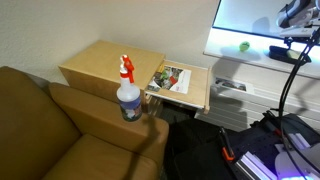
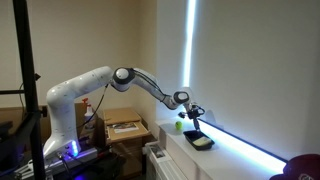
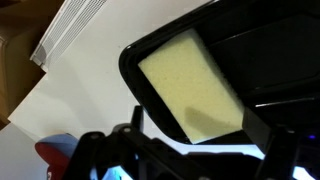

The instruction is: Remove the object in the tray and put it on the side table.

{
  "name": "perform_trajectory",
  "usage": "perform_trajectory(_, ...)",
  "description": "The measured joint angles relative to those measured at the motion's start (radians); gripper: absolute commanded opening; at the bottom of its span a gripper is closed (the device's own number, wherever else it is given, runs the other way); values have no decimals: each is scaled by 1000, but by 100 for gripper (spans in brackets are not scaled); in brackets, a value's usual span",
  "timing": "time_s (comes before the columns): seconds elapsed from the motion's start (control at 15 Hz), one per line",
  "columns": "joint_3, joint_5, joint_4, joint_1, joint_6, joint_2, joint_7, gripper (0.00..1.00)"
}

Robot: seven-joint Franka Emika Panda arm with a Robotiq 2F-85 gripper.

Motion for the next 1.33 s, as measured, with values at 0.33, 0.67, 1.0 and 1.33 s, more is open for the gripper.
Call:
perform_trajectory(0.33, 38, 0, 0, -28, 38, 7, -107, 100)
perform_trajectory(0.67, 31, -4, 9, -35, 37, 47, -112, 74)
perform_trajectory(1.0, 29, -4, 41, -32, 34, 76, -102, 38)
perform_trajectory(1.33, 26, -4, 61, -28, 32, 89, -90, 6)
